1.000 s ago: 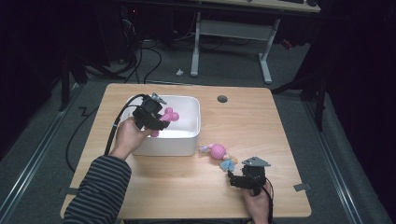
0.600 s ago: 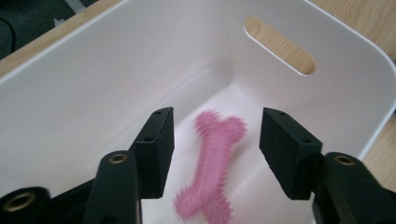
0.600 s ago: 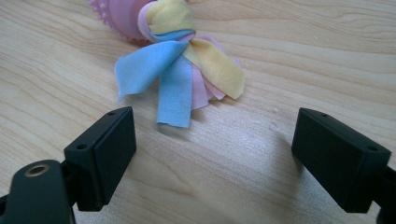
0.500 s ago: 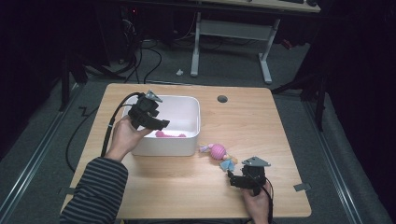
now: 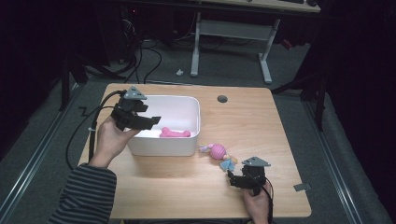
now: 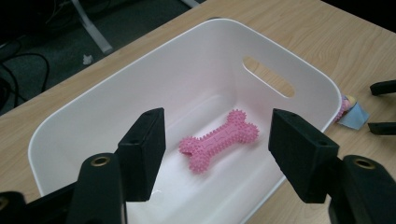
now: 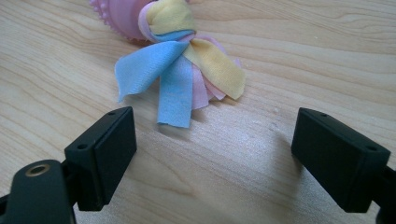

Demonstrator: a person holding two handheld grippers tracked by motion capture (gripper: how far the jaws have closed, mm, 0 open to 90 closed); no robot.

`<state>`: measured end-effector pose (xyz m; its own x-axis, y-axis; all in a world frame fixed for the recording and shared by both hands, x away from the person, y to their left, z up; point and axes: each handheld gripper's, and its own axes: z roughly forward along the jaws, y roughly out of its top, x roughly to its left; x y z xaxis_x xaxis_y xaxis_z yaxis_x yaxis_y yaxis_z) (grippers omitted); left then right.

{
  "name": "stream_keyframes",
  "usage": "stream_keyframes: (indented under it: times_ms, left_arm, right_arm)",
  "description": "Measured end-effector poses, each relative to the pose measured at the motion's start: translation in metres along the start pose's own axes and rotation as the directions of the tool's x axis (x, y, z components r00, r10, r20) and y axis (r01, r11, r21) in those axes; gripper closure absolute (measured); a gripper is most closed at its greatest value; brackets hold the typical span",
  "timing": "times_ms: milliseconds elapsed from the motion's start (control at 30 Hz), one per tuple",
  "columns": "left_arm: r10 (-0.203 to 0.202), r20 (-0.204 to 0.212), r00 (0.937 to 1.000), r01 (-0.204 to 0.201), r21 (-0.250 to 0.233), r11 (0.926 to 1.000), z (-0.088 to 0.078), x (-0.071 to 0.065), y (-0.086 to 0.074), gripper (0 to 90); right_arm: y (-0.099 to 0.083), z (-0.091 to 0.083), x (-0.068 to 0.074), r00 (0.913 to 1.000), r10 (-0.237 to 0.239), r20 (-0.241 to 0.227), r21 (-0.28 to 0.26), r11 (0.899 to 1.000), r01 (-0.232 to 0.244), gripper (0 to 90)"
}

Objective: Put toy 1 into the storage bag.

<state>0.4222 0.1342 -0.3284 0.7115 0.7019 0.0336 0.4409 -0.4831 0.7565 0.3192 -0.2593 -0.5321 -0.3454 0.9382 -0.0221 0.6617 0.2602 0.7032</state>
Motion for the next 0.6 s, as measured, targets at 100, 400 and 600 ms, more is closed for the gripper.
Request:
stream_keyframes:
  times_ms: [100,400,600]
  left_arm:
    - [-0.001,-0.005,1.0,0.001,-0.016,0.9999,-0.011,-0.002,-0.004,36.9]
    - [-0.005,-0.025,0.9997,0.004,-0.043,0.9991,-0.025,-0.006,-0.014,36.4]
    - [-0.028,-0.033,0.9991,0.026,-0.059,0.9979,-0.034,-0.006,-0.024,36.3]
  right_arm:
    - [0.0,0.0,0.0,1.0,0.001,0.0,0.001,1.0,-0.001,13.8]
    - [0.0,0.0,0.0,1.0,0.004,0.0,0.001,1.0,-0.004,13.8]
    - [0.0,0.0,0.0,1.0,0.003,0.0,0.001,1.0,-0.003,13.8]
